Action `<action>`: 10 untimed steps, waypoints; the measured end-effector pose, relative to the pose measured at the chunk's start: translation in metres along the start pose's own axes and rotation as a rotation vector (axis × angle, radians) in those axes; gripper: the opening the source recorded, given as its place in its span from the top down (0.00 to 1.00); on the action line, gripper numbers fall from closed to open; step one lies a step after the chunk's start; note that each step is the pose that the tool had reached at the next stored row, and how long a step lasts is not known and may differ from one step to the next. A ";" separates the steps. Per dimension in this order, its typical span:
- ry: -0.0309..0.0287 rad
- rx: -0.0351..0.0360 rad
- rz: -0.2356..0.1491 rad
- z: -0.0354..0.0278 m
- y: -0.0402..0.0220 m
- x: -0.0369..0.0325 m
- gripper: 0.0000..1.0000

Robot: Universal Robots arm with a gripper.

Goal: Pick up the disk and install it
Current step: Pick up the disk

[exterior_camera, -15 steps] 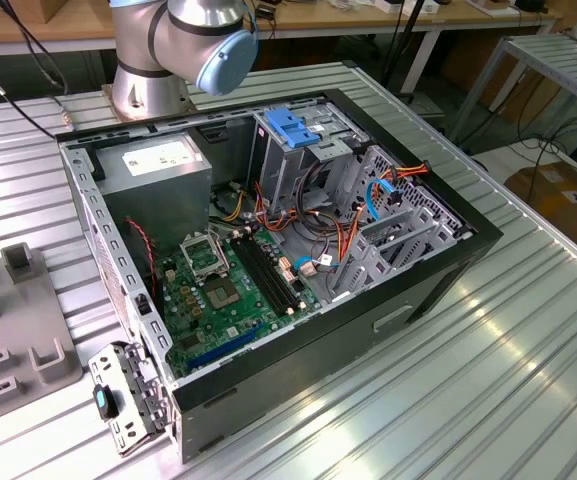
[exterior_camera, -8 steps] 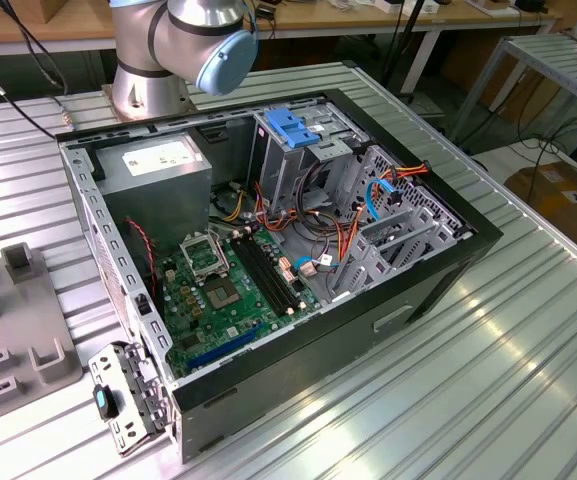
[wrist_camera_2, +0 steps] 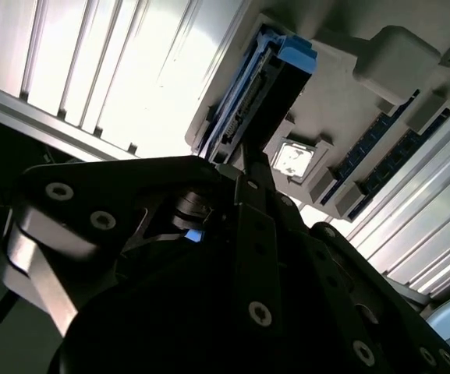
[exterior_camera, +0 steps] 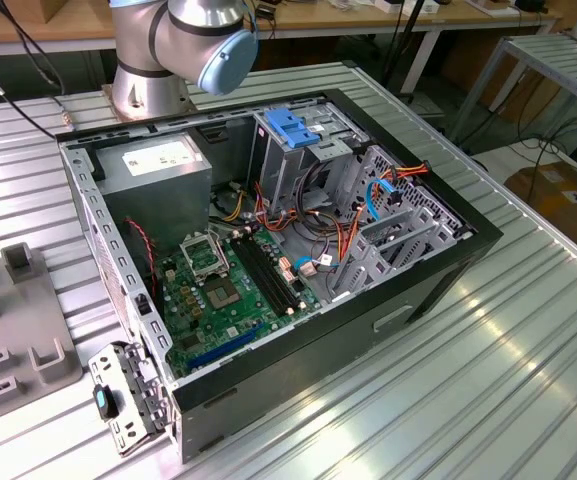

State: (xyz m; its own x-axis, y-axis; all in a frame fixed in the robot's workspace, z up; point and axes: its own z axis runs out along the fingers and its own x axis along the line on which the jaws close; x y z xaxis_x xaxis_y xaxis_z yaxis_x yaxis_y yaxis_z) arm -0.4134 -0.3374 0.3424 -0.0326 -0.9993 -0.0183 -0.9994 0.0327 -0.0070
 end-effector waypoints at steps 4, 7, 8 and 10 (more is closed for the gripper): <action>0.0002 0.0001 0.012 0.0013 -0.0003 0.0002 0.89; 0.0003 0.0001 0.016 0.0014 -0.0004 0.0002 0.89; 0.0002 0.0001 0.016 0.0014 -0.0004 0.0002 0.89; 0.0002 0.0002 0.016 0.0015 -0.0004 0.0002 0.89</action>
State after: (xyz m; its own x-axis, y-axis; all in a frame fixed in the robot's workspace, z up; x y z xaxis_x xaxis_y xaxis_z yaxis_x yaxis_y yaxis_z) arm -0.4130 -0.3375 0.3409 -0.0489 -0.9986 -0.0182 -0.9988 0.0491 -0.0069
